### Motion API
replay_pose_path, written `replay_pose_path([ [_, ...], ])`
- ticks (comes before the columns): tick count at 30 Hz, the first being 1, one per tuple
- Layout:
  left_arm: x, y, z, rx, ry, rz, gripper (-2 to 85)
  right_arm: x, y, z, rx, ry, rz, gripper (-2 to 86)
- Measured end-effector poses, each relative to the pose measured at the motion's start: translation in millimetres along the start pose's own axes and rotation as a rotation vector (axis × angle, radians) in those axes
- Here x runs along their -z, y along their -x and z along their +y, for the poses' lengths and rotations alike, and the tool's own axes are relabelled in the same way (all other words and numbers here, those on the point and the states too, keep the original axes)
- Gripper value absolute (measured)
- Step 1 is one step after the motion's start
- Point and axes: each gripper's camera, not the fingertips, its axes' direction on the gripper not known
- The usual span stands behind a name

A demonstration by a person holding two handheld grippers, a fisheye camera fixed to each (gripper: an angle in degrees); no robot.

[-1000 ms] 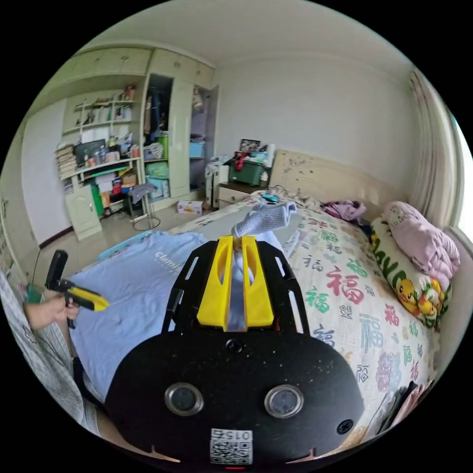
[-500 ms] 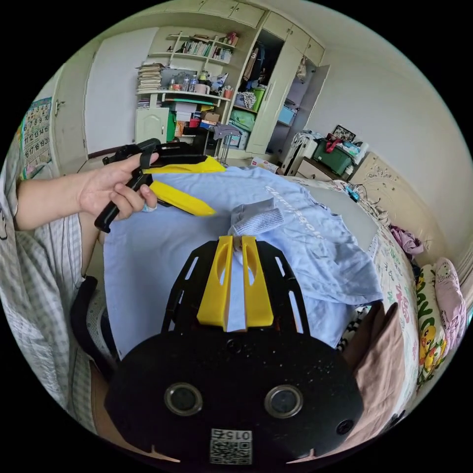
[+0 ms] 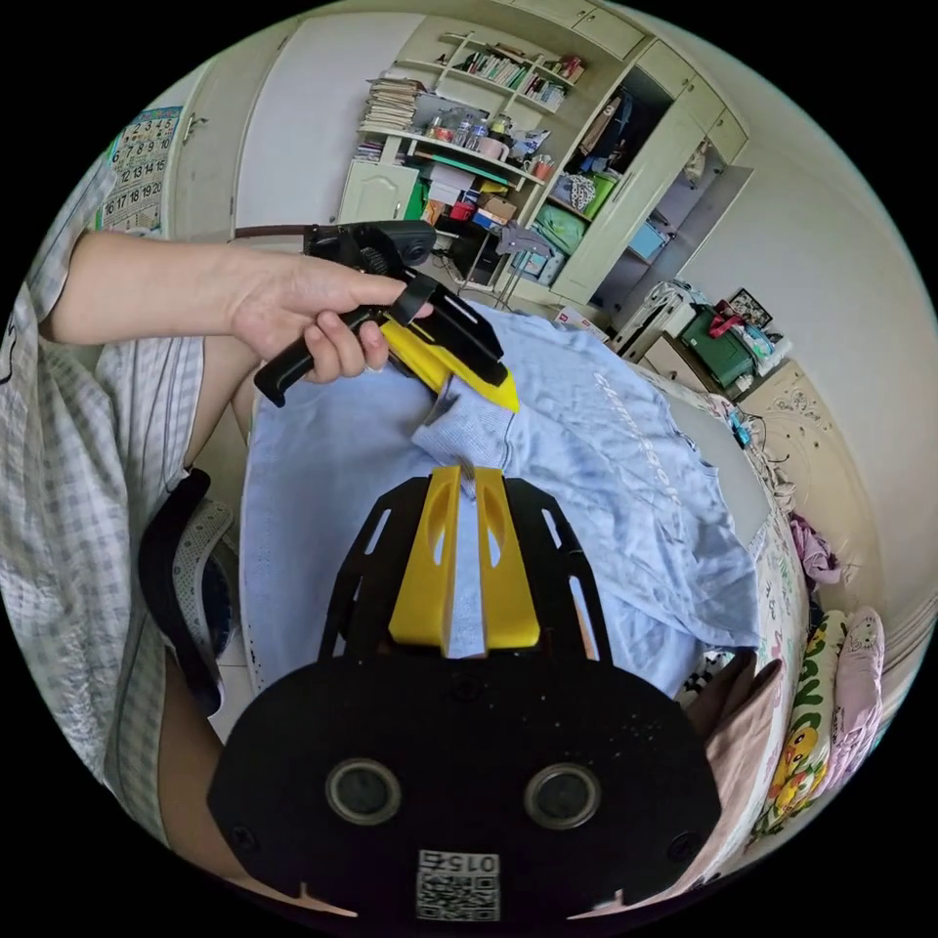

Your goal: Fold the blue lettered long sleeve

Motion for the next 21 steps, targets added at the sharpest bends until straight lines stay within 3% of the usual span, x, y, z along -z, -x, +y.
replay_pose_path([
  [6,28.5,-49.5,20.0,-0.147,-0.102,0.029,0.4,2.2,-36.8,18.4,-0.100,-0.075,-0.050,0.8],
  [10,78.0,-71.5,44.6,-0.208,-0.190,-0.064,0.0,1.5,-62.1,22.8,-0.150,-0.115,-0.084,-0.7],
  [14,92.2,-59.4,60.7,-0.181,-0.170,-0.148,0.2,-5.1,-102.4,25.9,-0.250,-0.145,-0.130,-0.7],
  [18,77.7,-44.2,82.6,-0.158,-0.091,-0.171,1.5,-10.2,-160.0,36.1,-0.377,-0.111,-0.043,1.2],
  [21,71.4,-42.6,87.8,-0.135,-0.079,-0.298,4.7,-14.6,-210.5,47.8,-0.476,-0.017,0.102,4.6],
])
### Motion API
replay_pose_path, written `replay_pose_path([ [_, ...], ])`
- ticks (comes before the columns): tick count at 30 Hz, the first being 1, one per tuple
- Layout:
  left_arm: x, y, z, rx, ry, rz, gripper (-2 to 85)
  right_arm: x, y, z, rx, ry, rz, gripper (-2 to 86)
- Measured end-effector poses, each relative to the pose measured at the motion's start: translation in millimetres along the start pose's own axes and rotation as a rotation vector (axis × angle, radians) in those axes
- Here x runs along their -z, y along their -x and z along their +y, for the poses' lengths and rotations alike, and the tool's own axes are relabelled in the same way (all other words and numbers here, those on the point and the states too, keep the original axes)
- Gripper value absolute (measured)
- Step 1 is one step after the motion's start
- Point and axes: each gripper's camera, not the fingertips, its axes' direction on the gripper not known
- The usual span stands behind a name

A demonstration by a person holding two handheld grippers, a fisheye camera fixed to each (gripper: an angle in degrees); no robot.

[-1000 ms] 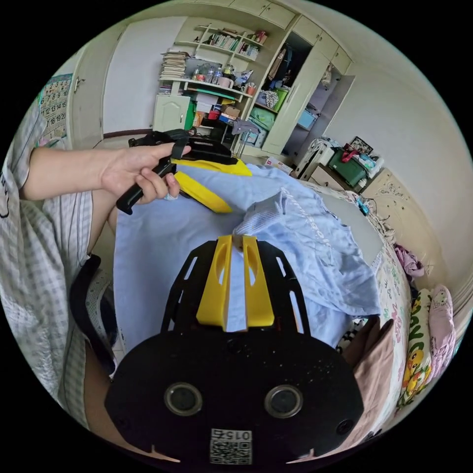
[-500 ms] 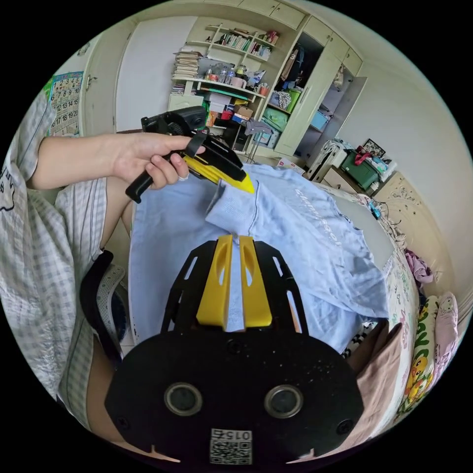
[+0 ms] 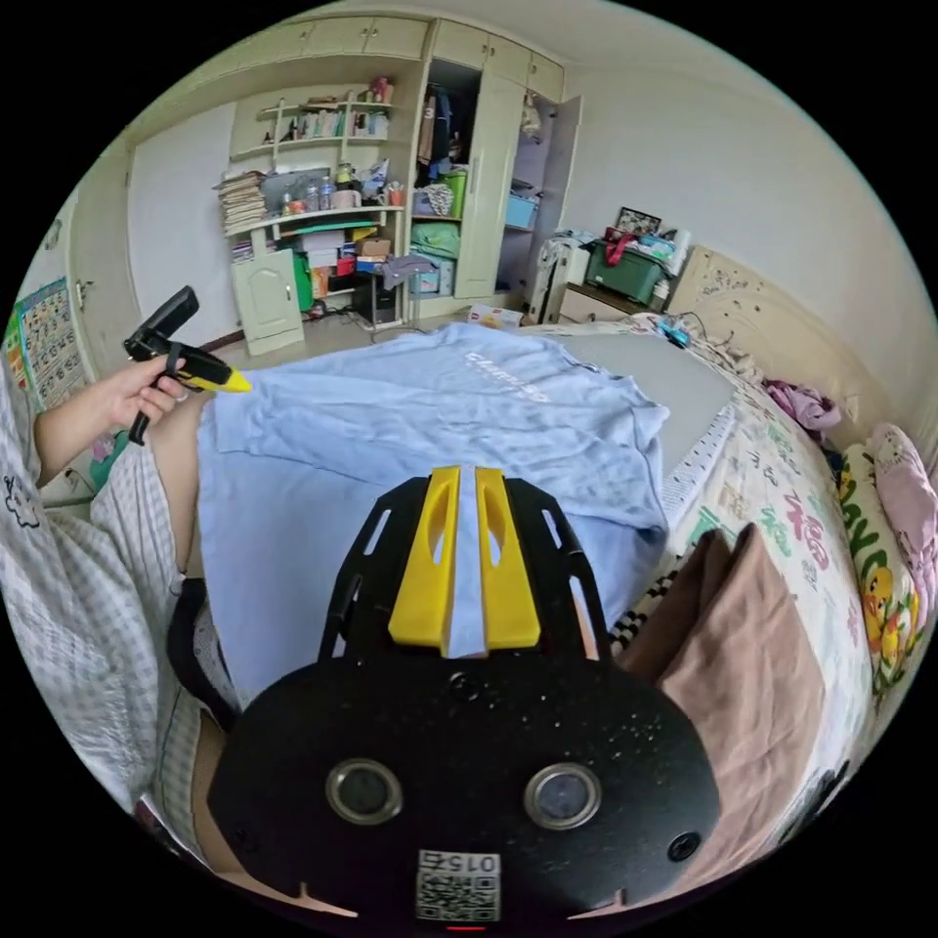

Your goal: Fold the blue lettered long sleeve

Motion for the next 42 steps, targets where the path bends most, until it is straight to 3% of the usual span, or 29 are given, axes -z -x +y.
replay_pose_path([
  [2,12.2,-16.6,-2.9,-0.043,-0.083,-0.154,6.3,-7.4,-32.6,-6.0,-0.056,0.023,0.075,5.4],
  [5,6.5,-87.2,-38.9,-0.273,-0.170,-0.364,7.2,-31.2,-78.5,-27.2,-0.112,0.128,0.171,7.6],
  [7,-34.8,-145.5,-93.4,-0.453,-0.152,-0.330,8.3,-48.0,-95.2,-42.6,-0.109,0.182,0.192,8.7],
  [12,-201.4,-218.3,-213.1,-0.572,0.041,-0.164,10.0,-116.2,-127.0,-84.5,-0.020,0.361,0.189,9.1],
  [16,-350.4,-275.9,-265.5,-0.641,0.131,-0.252,12.2,-147.2,-131.4,-108.0,0.049,0.411,0.201,9.3],
  [22,-472.6,-302.0,-297.7,-0.588,0.183,-0.270,12.4,-159.9,-154.2,-112.3,-0.001,0.340,0.150,6.1],
  [25,-497.8,-309.6,-303.6,-0.593,0.228,-0.219,5.7,-162.6,-156.5,-115.1,-0.003,0.324,0.179,4.3],
  [30,-499.0,-329.5,-315.6,-0.613,0.158,-0.167,2.5,-163.0,-185.0,-122.7,-0.117,0.312,0.184,3.3],
  [38,-555.4,-350.6,-319.1,-0.608,0.215,-0.247,3.1,-184.6,-204.2,-122.6,-0.157,0.393,0.187,3.4],
  [42,-521.0,-345.2,-330.2,-0.575,0.202,-0.222,6.8,-191.6,-202.6,-117.2,-0.127,0.398,0.222,3.8],
])
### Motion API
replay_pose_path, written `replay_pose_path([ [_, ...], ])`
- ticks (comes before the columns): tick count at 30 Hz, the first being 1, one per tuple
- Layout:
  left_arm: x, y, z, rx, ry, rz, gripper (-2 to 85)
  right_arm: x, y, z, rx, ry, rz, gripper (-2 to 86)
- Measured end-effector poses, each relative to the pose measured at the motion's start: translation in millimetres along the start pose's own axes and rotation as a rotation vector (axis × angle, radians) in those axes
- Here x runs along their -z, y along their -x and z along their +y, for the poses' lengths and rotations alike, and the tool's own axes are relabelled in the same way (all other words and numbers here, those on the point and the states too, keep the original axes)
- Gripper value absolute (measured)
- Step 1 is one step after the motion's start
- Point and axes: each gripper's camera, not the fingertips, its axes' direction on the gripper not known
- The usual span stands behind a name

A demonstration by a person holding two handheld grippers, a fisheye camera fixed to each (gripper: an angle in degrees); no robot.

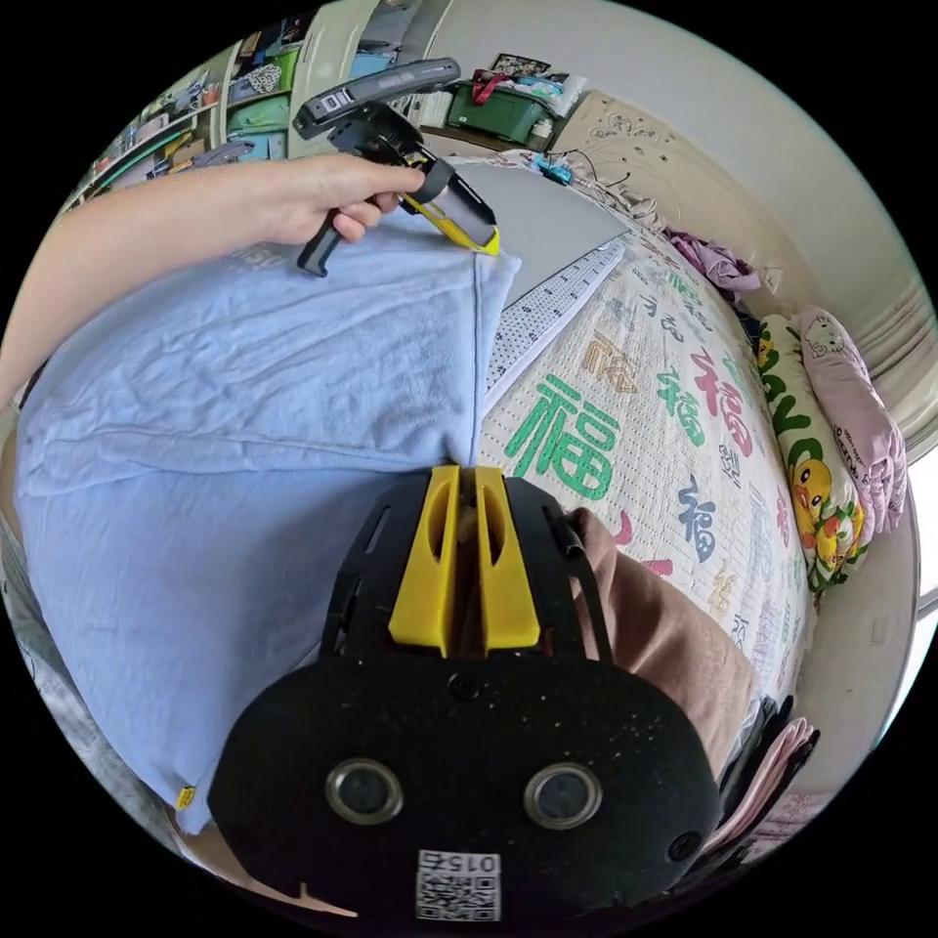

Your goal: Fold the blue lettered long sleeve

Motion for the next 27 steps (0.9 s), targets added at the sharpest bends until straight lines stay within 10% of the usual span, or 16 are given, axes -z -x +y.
replay_pose_path([
  [12,289.2,111.9,327.1,-0.087,-0.054,0.065,7.4,70.0,-26.4,55.3,-0.174,-0.105,-0.188,7.0],
  [27,289.0,186.8,438.6,-0.151,0.128,0.368,8.0,92.1,284.4,115.2,0.294,-0.135,-0.309,9.4],
])
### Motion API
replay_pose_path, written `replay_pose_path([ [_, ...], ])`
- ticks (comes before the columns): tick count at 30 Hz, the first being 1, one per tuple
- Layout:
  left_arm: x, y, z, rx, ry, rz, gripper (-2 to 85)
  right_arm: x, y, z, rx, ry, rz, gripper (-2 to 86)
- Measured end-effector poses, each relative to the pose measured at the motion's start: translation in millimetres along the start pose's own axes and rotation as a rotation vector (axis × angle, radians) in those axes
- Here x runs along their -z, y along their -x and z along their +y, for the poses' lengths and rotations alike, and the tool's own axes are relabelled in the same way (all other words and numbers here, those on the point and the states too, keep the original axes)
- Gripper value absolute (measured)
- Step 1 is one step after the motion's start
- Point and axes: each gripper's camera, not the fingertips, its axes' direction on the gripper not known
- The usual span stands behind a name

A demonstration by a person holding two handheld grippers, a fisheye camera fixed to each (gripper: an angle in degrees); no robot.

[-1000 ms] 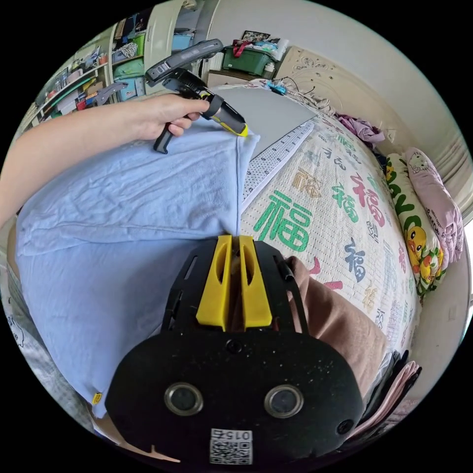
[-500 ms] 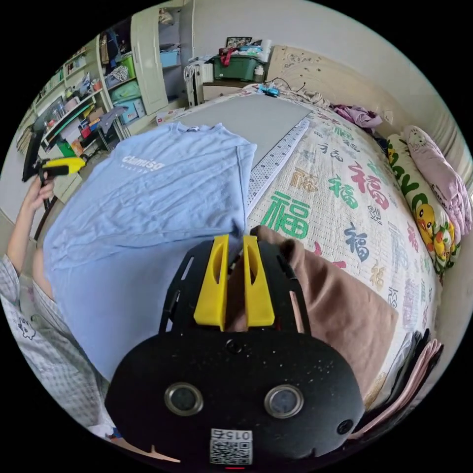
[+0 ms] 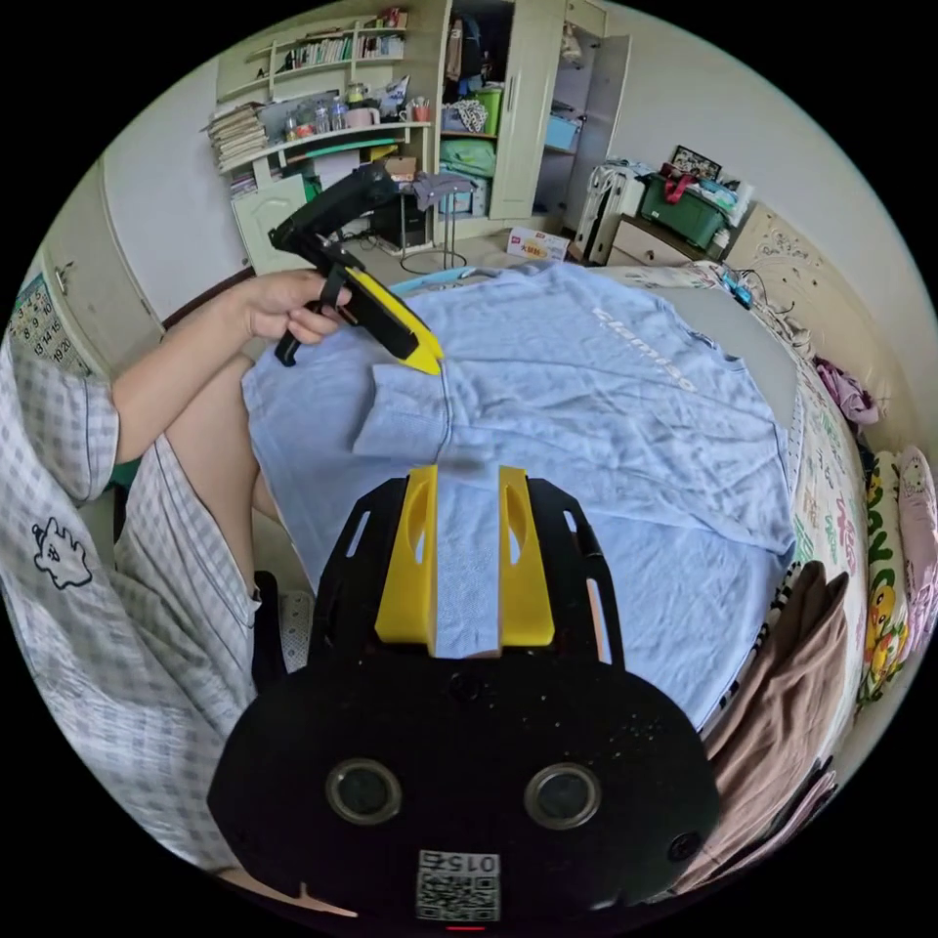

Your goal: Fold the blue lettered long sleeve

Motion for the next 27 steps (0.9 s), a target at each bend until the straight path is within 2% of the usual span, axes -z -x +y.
replay_pose_path([
  [4,18.0,23.3,8.4,0.045,-0.024,0.070,6.5,-18.5,1.5,5.5,-0.011,0.033,-0.011,7.9],
  [9,42.4,16.1,14.2,0.005,-0.021,-0.016,3.3,-25.4,-3.9,18.4,-0.062,0.038,-0.016,4.0],
  [14,83.8,16.9,30.7,-0.008,-0.091,-0.016,1.3,-20.6,-7.0,27.3,-0.110,0.029,-0.011,2.2],
  [22,113.9,35.8,46.0,0.002,0.012,-0.123,1.7,-47.1,-20.1,35.7,-0.108,0.103,-0.027,2.9],
  [25,139.9,57.7,56.6,0.019,-0.012,-0.031,2.9,-44.4,-42.8,34.1,-0.084,0.167,-0.121,4.9],
  [27,170.0,75.1,70.2,0.049,-0.082,0.005,3.3,-31.1,-66.3,37.7,-0.093,0.116,-0.231,5.2],
])
